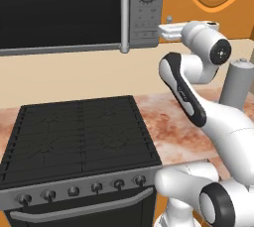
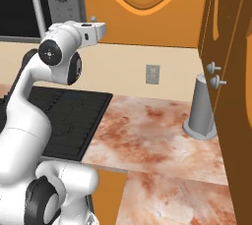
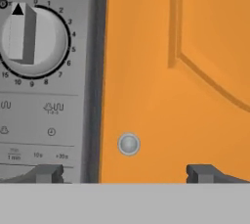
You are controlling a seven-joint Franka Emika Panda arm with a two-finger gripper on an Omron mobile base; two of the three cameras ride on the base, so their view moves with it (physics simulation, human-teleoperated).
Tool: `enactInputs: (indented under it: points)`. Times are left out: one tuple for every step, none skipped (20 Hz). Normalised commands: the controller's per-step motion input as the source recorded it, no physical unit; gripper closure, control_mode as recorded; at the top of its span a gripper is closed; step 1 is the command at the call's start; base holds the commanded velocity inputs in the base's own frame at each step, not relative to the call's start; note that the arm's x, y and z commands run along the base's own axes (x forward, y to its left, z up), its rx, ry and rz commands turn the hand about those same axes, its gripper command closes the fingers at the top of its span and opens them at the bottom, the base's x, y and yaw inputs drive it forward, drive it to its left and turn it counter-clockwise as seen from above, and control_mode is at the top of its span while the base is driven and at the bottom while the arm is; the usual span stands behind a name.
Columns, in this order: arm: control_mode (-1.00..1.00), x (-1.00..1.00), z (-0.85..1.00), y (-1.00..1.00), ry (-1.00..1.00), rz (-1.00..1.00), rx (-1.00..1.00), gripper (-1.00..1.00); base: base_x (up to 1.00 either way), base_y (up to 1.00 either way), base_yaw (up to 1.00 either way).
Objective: Get the candle and the beer from the cabinet and move them to the dining counter.
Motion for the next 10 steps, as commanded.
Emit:
enactInputs:
  points:
    - [-1.0, 0.26, 0.0, 0.03, 0.0, 0.0, 0.0, -1.0, 0.0, 0.0, 0.0]
    - [-1.0, 0.21, 0.0, 0.0, 0.0, 0.0, 0.0, -1.0, 0.0, 0.0, 0.0]
    - [-1.0, 0.21, 0.0, 0.01, 0.0, 0.0, 0.0, -1.0, 0.0, 0.0, 0.0]
    - [-1.0, 0.29, 0.0, 0.08, 0.0, 0.0, 0.0, -1.0, 0.0, 0.0, 0.0]
    - [-1.0, 0.28, 0.0, 0.08, 0.0, 0.0, 0.0, -1.0, 0.0, 0.0, 0.0]
    - [-1.0, 0.24, 0.0, 0.04, 0.0, 0.0, 0.0, -1.0, 0.0, 0.0, 0.0]
    - [-1.0, 0.17, 0.0, 0.0, 0.0, 0.0, 0.0, -1.0, 0.0, 0.0, 0.0]
    - [-1.0, 0.19, 0.0, 0.0, 0.0, 0.0, 0.0, -1.0, 0.0, 0.0, 0.0]
    - [-1.0, 0.2, -0.01, 0.0, 0.0, 0.0, 0.0, -1.0, 0.0, 0.0, 0.0]
    - [-1.0, 0.21, -0.04, 0.0, 0.0, 0.0, 0.0, -1.0, 0.0, 0.0, 0.0]
